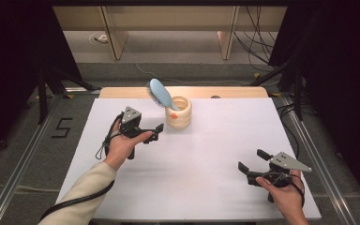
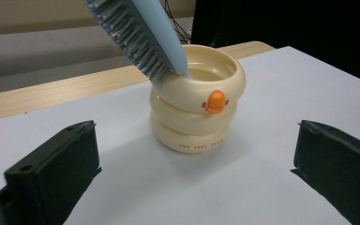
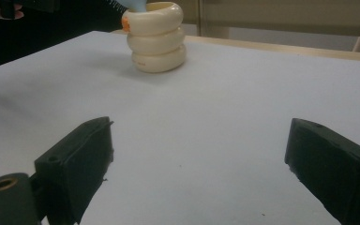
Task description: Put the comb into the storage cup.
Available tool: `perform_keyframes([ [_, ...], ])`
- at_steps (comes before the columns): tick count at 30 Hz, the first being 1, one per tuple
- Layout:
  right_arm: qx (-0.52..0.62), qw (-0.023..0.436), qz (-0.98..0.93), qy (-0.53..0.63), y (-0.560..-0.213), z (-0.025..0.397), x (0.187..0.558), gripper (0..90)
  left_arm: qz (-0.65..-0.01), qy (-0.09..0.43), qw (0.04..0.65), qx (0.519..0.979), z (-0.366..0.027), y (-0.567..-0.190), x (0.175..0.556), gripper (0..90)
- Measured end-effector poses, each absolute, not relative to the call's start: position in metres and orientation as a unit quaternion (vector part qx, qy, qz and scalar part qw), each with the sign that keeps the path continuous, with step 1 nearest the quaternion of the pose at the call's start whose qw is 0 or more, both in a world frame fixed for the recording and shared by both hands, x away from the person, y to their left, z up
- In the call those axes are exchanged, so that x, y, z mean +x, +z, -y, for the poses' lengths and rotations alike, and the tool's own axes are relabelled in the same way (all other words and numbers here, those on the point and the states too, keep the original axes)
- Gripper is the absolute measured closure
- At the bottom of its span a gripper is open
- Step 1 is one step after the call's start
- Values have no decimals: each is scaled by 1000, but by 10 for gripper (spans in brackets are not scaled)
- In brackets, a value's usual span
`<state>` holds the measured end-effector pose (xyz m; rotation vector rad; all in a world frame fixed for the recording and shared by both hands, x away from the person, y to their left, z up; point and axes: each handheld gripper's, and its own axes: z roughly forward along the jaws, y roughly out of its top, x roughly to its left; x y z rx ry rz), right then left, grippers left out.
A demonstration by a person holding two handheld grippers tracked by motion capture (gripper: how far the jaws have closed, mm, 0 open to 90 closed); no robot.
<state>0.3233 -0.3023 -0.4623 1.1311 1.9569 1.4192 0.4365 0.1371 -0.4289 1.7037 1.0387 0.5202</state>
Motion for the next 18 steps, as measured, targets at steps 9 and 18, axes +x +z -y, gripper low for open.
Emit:
perform_keyframes([
  [9,411,235,-713,518,-462,303,323,90,-403,206,517,727,-132,-433,419,0],
  [18,411,236,-713,517,-461,303,323,90,-384,212,512,739,-135,-444,397,1],
])
